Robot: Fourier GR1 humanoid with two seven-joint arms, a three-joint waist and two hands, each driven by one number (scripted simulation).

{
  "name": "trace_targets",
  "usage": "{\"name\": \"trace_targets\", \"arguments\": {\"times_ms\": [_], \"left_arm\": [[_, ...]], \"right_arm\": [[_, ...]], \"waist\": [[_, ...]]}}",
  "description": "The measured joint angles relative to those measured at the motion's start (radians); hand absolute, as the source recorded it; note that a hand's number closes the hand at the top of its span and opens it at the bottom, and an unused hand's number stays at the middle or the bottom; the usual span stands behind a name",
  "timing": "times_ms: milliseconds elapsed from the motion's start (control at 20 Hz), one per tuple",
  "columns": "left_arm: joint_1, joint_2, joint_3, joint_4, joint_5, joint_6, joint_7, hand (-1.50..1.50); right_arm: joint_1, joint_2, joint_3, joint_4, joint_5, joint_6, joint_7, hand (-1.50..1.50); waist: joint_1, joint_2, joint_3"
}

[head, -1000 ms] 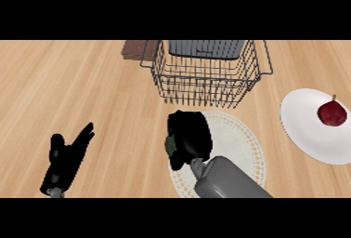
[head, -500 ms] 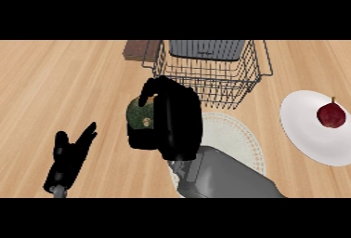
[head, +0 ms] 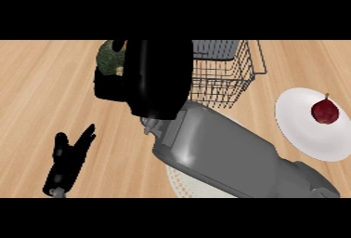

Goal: Pick the squash from the placemat and place it in the basket

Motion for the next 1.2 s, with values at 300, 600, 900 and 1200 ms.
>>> {"name": "trace_targets", "arguments": {"times_ms": [300,600,900,1200], "left_arm": [[0.016,0.004,0.013,0.0,0.007,-0.011,-0.022,0.0],[0.032,-0.006,0.018,-0.015,-0.002,0.002,-0.033,0.0],[0.031,-0.003,0.029,-0.012,0.003,-0.01,-0.03,0.0],[0.04,-0.004,0.035,-0.013,-0.002,-0.017,-0.048,0.0]], "right_arm": [[-0.146,0.001,-0.091,0.152,-0.033,-0.004,0.012,1.5],[-0.221,0.003,-0.143,0.319,-0.068,-0.027,-0.023,1.5],[-0.235,0.005,-0.184,0.484,-0.127,-0.1,-0.098,1.5],[-0.191,0.006,-0.234,0.557,-0.216,-0.222,-0.181,1.5]], "waist": [[-0.016,0.006,0.001],[-0.029,0.01,0.003],[-0.033,0.014,0.003],[-0.032,0.016,0.005]]}}
